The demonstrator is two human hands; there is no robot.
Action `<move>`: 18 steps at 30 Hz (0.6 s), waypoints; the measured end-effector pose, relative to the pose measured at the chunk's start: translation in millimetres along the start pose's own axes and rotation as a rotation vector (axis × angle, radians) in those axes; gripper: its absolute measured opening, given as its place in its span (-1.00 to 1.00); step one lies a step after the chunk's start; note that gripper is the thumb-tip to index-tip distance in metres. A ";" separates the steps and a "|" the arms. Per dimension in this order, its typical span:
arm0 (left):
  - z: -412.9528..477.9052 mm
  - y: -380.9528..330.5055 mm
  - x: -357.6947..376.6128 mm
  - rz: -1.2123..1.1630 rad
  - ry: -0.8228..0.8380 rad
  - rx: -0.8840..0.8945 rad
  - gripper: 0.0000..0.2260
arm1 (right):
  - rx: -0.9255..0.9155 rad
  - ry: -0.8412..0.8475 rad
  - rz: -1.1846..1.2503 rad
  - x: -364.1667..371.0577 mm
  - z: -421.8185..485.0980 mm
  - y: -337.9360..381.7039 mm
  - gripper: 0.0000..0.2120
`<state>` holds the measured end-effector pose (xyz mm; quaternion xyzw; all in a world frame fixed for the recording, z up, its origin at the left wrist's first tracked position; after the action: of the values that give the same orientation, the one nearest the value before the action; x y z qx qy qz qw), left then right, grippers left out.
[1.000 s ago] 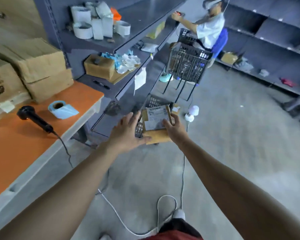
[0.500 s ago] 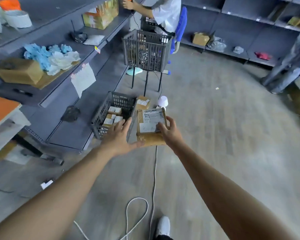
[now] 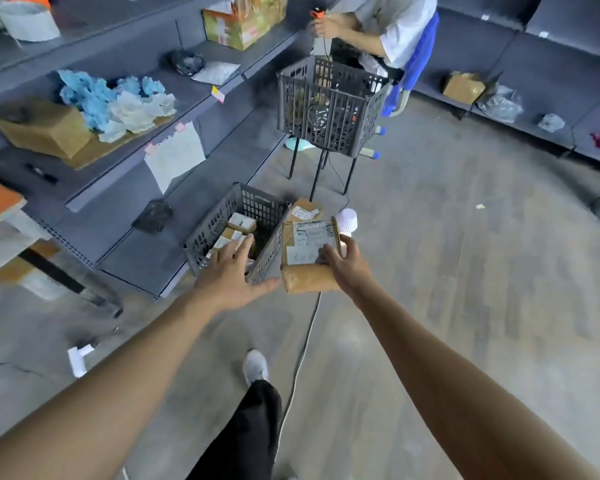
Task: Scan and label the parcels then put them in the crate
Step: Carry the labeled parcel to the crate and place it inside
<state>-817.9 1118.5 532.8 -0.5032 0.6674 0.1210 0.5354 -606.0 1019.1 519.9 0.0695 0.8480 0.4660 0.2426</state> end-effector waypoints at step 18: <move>291.8 100.4 -79.4 -0.268 -0.013 -0.287 -0.05 | -0.018 0.227 -0.530 55.5 373.3 148.5 -0.35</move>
<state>-731.7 1412.5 445.3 -0.6578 0.5672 0.1458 0.4736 -492.7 1403.2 455.8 -0.2095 0.8543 0.3985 0.2599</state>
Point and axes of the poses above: each hand's wrist, its own z-axis towards the middle knuckle, its own x-axis out of the palm, y = z × x, the point moved 4 cm from there along z, towards the middle knuckle, and after that the axes turned 8 degrees about y, right-handed, at the moved point
